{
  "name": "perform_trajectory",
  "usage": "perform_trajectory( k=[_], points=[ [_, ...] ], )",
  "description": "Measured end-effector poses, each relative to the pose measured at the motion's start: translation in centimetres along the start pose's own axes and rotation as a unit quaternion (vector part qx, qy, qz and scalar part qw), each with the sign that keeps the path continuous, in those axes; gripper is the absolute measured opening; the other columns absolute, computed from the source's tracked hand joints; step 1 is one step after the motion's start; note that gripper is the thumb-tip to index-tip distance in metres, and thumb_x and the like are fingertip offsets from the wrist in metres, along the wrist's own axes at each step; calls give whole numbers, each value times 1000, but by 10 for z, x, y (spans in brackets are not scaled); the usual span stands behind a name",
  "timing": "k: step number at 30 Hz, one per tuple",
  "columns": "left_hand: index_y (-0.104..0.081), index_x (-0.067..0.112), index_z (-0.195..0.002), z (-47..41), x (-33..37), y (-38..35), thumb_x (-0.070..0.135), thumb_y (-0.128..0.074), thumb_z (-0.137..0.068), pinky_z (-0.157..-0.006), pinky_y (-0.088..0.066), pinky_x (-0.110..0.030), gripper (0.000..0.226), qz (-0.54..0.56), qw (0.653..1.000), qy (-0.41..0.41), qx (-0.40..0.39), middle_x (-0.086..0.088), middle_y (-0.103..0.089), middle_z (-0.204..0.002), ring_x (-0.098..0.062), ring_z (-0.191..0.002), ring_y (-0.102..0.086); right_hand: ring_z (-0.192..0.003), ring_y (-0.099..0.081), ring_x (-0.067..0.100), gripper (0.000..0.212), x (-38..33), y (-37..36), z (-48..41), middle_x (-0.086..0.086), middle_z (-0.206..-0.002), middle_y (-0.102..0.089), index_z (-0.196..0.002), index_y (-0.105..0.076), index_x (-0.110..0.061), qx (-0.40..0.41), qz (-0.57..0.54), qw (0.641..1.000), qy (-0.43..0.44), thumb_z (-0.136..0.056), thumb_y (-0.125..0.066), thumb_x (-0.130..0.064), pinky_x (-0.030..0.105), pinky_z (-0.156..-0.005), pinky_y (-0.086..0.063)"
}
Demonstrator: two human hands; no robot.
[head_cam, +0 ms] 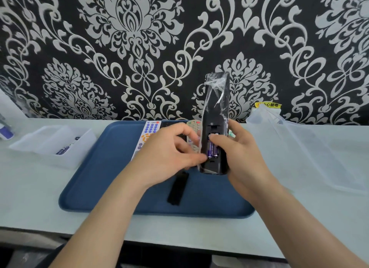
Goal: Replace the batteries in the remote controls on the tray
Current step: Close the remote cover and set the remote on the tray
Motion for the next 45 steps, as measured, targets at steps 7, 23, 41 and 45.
perform_trajectory(
  k=[7,23,41,45],
  points=[
    [-53,47,-127,12,-30,-10,48,-80,-67,-73,-46,-27,67,-376,919,-23,-121,15,-53,-91,-2,-82,-49,-78,-65,25,15,12,0,1,12,-88,-70,-100,-62,-19,13,-47,997,-55,-100,-48,-14,43,-71,-54],
    [-62,17,-89,16,-10,37,8,-73,-70,-56,-50,-16,23,315,945,-30,78,-5,-68,-68,-15,-57,-64,-81,-64,28,26,12,-15,7,21,-103,-70,-120,-59,-7,-51,-126,987,-80,-96,-57,-17,33,-60,-57],
    [-69,55,-95,24,8,12,21,-78,-75,-80,-53,-18,40,50,997,-64,-11,13,-74,-87,-14,-82,-70,-71,-72,19,43,-11,5,1,8,-87,-74,-121,-55,0,-9,-111,994,-3,-81,-66,12,28,-57,-56],
    [-63,56,-105,32,27,26,32,-72,-82,-78,-54,-25,34,-56,980,-176,77,26,-70,-93,-8,-80,-70,-64,-69,17,23,-6,6,0,7,-82,-70,-110,-58,-7,1,-115,993,-18,-89,-65,-2,29,-54,-54]
  ],
)
Point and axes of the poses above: each hand's wrist, its own z-axis away from the middle knuckle, its own y-axis out of the back of the hand, x = y × z, the point moved 8 cm from there along -z, towards the middle knuckle
